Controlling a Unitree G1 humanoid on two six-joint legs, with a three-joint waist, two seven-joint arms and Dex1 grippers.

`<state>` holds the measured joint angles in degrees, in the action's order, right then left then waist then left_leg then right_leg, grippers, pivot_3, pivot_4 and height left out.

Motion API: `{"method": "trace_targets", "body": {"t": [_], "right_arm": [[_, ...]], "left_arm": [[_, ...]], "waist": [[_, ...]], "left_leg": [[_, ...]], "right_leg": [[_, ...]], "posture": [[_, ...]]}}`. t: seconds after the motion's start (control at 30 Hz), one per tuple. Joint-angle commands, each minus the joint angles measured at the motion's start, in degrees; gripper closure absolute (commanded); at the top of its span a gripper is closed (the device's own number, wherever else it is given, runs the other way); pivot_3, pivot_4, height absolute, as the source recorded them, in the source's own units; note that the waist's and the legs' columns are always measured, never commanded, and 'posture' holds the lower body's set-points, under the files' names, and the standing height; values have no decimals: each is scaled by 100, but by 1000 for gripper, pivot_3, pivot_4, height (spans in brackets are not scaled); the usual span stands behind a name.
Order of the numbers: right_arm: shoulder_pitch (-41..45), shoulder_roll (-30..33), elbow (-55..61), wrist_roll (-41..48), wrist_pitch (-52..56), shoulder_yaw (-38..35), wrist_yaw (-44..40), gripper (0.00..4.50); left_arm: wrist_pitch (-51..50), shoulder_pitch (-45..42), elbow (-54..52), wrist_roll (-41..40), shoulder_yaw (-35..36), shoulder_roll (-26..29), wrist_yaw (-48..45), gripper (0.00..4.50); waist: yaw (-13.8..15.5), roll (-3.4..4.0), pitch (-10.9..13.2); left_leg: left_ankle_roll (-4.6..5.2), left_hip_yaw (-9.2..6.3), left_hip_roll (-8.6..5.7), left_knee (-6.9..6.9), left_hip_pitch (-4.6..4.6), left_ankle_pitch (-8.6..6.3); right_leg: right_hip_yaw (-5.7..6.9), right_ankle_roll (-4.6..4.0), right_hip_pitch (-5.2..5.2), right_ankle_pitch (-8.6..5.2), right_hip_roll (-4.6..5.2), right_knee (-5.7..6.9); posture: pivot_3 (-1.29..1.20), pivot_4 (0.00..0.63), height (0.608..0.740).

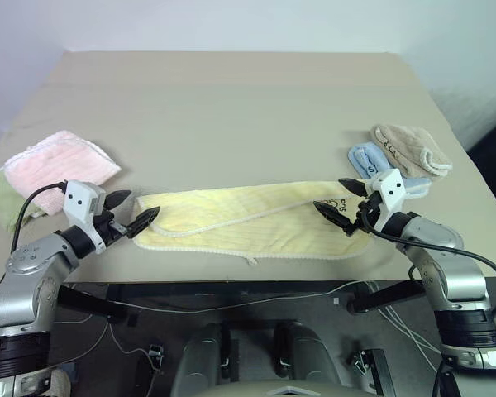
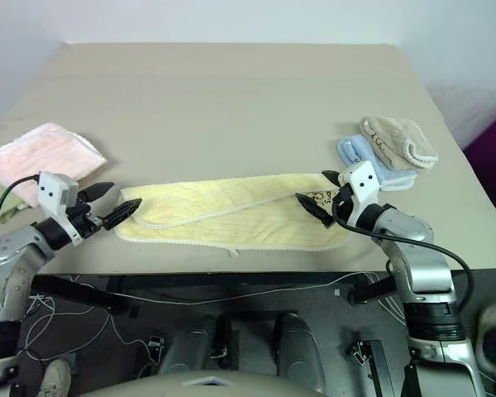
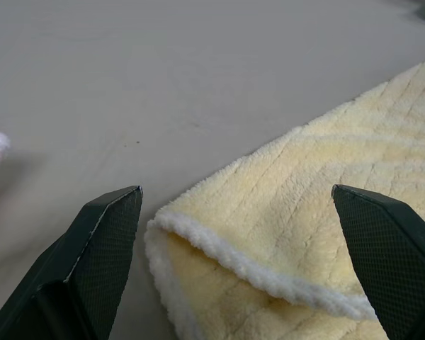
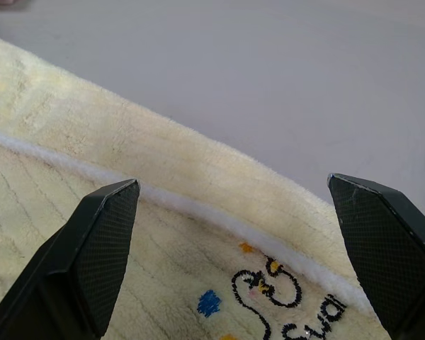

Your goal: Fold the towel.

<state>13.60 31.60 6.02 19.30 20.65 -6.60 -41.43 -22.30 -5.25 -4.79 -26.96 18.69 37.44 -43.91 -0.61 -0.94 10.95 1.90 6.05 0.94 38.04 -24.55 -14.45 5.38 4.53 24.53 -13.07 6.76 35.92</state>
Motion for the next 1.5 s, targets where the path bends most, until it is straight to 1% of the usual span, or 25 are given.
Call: {"method": "trace_targets", "body": {"t": [0.03, 0.57, 0.73, 0.97, 1.1, 1.23, 1.37, 1.43, 1.5], "right_arm": [[-7, -39, 132, 19, -157, -12, 3, 36], [131, -64, -7, 4, -306, 10, -1, 36], [118, -66, -45, -3, -346, 9, 10, 36], [98, -80, 11, -5, -287, 49, 31, 36], [-53, -123, 141, -65, -244, 78, 177, 36], [-161, -110, 201, -85, -243, 60, 279, 36], [-196, -122, 216, -134, -261, 61, 387, 36], [-194, -129, 216, -143, -264, 66, 427, 36], [-188, -128, 213, -150, -270, 72, 459, 36]], "left_arm": [[14, -38, -164, -45, 10, 33, -13, 0], [38, -126, -135, 49, -195, 33, 109, 0], [22, -161, -164, 75, -300, -58, 179, 0], [-49, 64, -431, 59, -339, -55, 241, 0], [103, 40, -352, 222, -353, 398, -165, 0], [595, 321, -238, 503, -406, 1084, -956, 0], [996, 506, -56, 691, -513, 1624, -1689, 0], [1179, 505, 32, 794, -622, 1786, -1930, 0], [1361, 401, 125, 995, -794, 1877, -2010, 0]], "waist": [[-1, 0, 0], [-2, 0, 0], [-1, 0, 0], [-7, 1, 1], [2, 2, 1], [-11, 12, 5], [-19, 15, 6], [-18, 20, 7], [-4, 23, 6]], "left_leg": [[0, 0, 0, 0, 0, 0], [-1, 0, 0, -1, 0, -1], [-1, -1, 0, -1, -1, -1], [-1, -1, 0, -4, -1, -1], [-1, -1, -1, -3, -2, -2], [-2, -1, 0, -12, -2, -3], [-4, -1, 1, -19, -4, -3], [-5, 0, 1, -22, -4, -3], [-5, 0, 1, -30, -5, -3]], "right_leg": [[0, 0, 0, 0, 0, 0], [0, 0, 1, 0, 1, 0], [0, 0, 1, 0, 2, -1], [-1, 0, 3, 0, 1, -1], [0, -2, 2, -1, 3, -4], [-4, -19, 6, -10, 4, -10], [-6, -22, 16, -11, 4, -14], [-8, -24, 36, -12, 5, -19], [-9, -29, 34, -10, 6, -36]], "posture": [[0, 150, 740], [0, 150, 740], [0, 150, 740], [0, 150, 740], [0, 150, 740], [0, 150, 740], [0, 150, 740], [0, 150, 740], [0, 150, 740]]}}
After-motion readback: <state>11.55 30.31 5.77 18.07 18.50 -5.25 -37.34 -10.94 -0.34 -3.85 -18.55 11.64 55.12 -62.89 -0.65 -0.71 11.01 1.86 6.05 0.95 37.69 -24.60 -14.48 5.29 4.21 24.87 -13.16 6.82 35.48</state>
